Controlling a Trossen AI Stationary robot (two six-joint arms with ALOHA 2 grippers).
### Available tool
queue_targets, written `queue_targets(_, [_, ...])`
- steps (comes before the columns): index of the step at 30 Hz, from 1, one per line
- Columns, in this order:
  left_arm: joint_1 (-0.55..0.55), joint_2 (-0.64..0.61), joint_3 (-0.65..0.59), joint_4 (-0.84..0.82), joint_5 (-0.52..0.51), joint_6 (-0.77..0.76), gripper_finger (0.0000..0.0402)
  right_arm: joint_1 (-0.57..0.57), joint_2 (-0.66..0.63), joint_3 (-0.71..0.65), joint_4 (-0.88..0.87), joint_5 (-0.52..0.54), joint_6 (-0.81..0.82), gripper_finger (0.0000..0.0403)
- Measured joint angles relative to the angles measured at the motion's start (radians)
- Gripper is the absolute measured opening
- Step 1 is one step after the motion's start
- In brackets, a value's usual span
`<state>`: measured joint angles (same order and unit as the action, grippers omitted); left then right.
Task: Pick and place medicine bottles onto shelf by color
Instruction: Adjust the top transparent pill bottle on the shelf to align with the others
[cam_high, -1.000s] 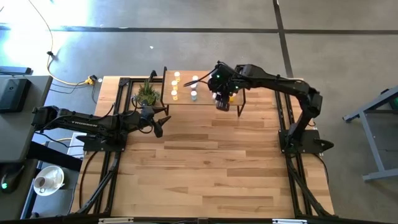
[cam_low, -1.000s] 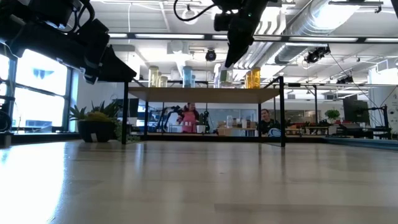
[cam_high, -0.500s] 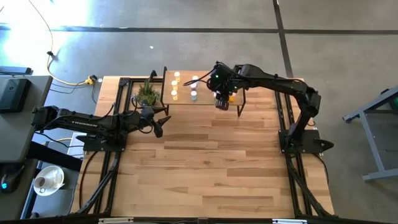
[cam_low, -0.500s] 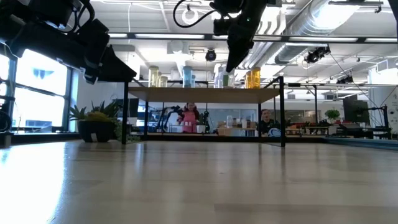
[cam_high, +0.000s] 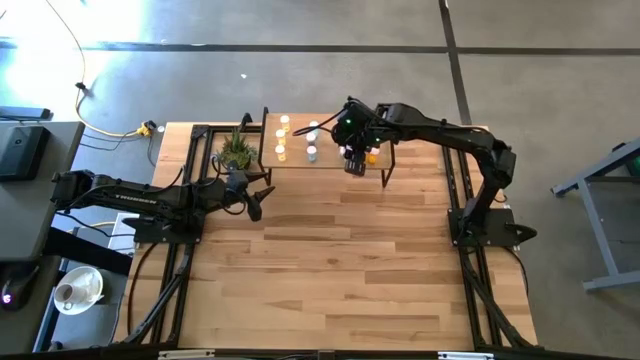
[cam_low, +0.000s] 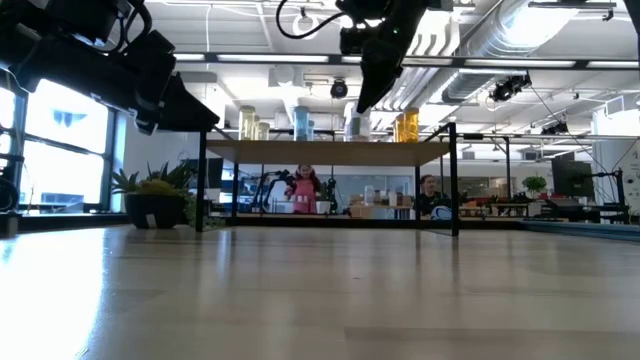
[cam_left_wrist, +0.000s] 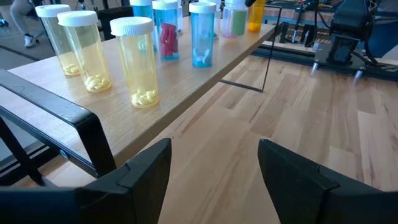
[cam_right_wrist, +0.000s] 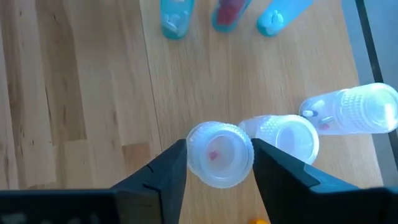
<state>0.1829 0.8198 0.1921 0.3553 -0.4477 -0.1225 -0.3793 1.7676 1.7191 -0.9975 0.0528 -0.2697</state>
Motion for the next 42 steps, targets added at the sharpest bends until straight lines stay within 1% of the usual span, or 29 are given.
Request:
queue_targets(18, [0.0,0.0,0.0,-0.001,0.0,0.002,0.0229,0.008,0.0,0.0,0.0,0.003,0.026,0.0171])
queue_targets(26, [0.0,0.0,0.0,-0.03,0.0,-0.005,0.0229,0.029,0.0,0.0,0.003,0.078,0.018,0.0172])
queue_targets(32, [0.0,0.0,0.0,-0.031,0.0,-0.005,0.0229,0.028,-0.003,0.0,0.037,0.076,0.015,0.0172])
queue_targets(42, [0.0,0.0,0.0,-0.03,0.0,-0.005,0.0229,0.029,-0.01,0.0,0.026,0.073,-0.001,0.0172])
